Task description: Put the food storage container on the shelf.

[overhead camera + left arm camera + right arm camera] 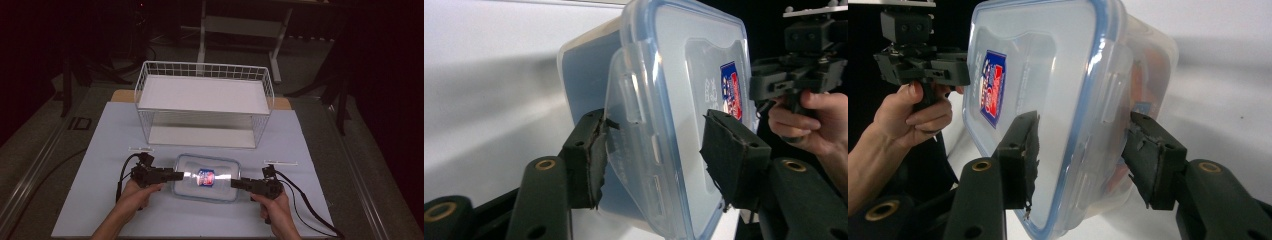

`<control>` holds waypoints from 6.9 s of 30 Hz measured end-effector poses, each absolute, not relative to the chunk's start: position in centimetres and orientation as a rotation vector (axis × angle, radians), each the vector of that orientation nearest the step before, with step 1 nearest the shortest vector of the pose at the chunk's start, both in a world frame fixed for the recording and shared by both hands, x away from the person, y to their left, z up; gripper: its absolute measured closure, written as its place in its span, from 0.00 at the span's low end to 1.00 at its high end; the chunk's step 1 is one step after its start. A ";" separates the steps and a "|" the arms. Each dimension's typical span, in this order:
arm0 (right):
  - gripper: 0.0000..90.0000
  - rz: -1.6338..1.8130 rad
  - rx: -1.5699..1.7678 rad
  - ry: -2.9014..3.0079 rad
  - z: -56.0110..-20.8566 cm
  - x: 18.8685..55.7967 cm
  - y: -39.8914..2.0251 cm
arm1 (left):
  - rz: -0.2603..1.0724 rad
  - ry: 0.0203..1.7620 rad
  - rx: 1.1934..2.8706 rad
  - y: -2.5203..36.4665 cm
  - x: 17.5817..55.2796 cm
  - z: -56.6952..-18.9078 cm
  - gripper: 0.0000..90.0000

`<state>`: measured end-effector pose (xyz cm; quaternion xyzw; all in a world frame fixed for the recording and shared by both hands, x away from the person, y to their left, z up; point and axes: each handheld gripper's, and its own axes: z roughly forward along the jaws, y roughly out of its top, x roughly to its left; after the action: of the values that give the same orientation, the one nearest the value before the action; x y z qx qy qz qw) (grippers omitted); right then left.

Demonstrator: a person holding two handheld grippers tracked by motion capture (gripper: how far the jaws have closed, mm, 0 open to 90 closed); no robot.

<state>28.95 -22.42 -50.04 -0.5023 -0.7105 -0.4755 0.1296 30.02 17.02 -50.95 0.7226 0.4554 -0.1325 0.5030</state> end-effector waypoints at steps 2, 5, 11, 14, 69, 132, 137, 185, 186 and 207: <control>0.55 -1.384 -1.455 -2.065 -50.0 28.9 -22.4 | -0.323 1.097 1.748 17.1 29.8 -50.9 0.52; 0.56 -1.386 -1.447 -2.074 -49.9 28.4 -22.4 | -0.302 1.086 1.768 17.1 29.3 -50.6 0.53; 0.56 -1.387 -1.447 -2.078 -49.8 27.9 -22.2 | -0.249 1.088 1.763 17.0 28.0 -50.5 0.53; 0.56 -1.387 -1.439 -2.083 -49.7 27.8 -22.3 | -0.236 1.088 1.760 16.9 27.6 -50.5 0.53; 0.57 -1.623 -1.336 -2.187 -45.7 27.1 -21.5 | -0.110 1.037 1.730 17.6 26.7 -45.6 0.54; 0.57 -1.905 -1.203 -2.269 -34.8 32.1 -21.1 | 0.087 0.888 1.652 18.0 31.6 -34.7 0.54; 0.57 -1.927 -1.199 -2.276 -34.0 32.8 -21.2 | 0.092 0.879 1.633 18.0 32.4 -34.3 0.54; 0.58 -1.966 -1.332 -2.120 -33.2 41.3 -20.1 | 0.089 1.002 1.517 18.7 40.6 -33.2 0.54; 0.58 -1.966 -1.340 -2.112 -33.2 41.4 -20.0 | 0.091 1.010 1.511 18.7 40.6 -33.3 0.54; 0.55 -1.947 -1.519 -2.039 -34.0 42.9 -18.7 | 0.253 1.189 1.452 18.1 42.3 -33.4 0.62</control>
<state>42.88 -18.71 -33.98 -0.4742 -0.6363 -0.6078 -0.0304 42.31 18.13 -33.37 0.6224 0.5095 0.1083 0.5842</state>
